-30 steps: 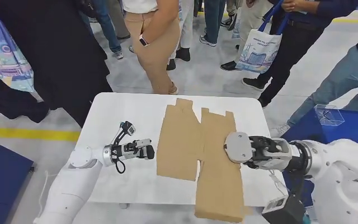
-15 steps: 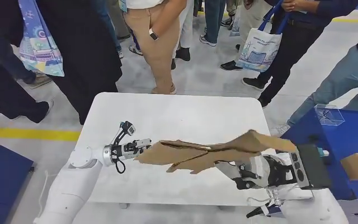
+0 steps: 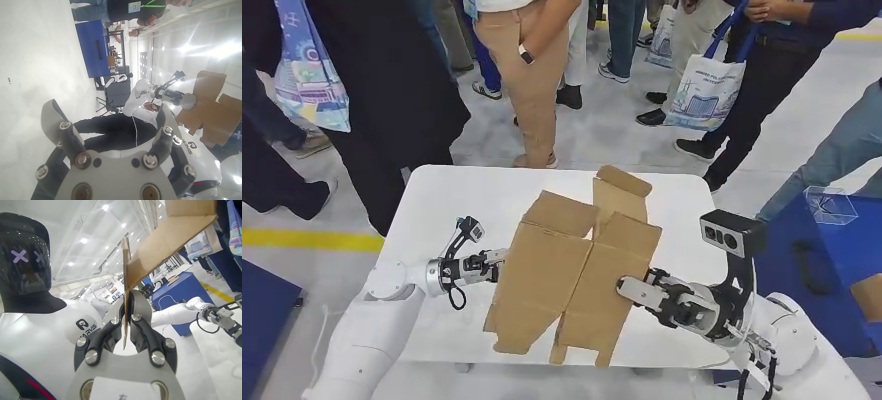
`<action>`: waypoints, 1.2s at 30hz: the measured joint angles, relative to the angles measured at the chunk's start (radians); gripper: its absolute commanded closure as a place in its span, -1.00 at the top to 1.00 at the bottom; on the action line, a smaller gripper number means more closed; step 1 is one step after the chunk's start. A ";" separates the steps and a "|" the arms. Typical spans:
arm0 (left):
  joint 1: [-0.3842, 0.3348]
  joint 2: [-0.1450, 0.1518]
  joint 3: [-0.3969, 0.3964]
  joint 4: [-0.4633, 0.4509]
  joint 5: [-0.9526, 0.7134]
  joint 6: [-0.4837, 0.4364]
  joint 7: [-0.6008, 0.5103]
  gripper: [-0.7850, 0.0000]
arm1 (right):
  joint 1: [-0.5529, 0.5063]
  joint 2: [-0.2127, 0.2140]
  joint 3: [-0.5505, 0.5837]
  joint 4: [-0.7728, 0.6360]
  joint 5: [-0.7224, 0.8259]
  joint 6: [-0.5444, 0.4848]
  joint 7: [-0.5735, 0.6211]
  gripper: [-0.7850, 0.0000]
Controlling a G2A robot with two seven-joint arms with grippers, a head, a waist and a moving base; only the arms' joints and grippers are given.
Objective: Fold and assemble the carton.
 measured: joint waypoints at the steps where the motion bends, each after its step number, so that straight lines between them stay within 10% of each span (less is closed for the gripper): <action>1: 0.000 0.000 0.000 0.000 0.000 0.000 0.000 1.00 | 0.000 0.000 0.000 0.000 -0.002 0.000 -0.002 -1.00; 11: 0.000 0.000 0.000 0.000 0.000 0.000 0.000 1.00 | -0.017 -0.008 -0.025 -0.030 0.066 0.018 -0.054 -1.00; 17: 0.000 0.000 0.000 0.000 0.000 0.000 0.000 1.00 | -0.056 -0.037 -0.098 -0.079 0.731 0.148 -0.110 -1.00; 24: 0.000 0.000 0.000 0.000 0.000 0.000 0.000 1.00 | -0.148 -0.064 -0.153 -0.139 1.574 0.530 -0.002 -1.00; 28: 0.000 0.000 0.000 0.000 0.000 0.000 0.000 1.00 | -0.199 -0.069 -0.133 -0.158 1.834 0.670 -0.024 -1.00; 32: 0.000 0.000 0.000 0.000 0.000 0.000 0.000 1.00 | -0.217 -0.074 -0.089 -0.165 1.880 0.688 -0.036 -1.00; 36: 0.000 0.000 0.000 0.000 0.000 0.000 0.000 1.00 | -0.191 -0.071 -0.027 -0.126 1.552 0.645 0.022 -1.00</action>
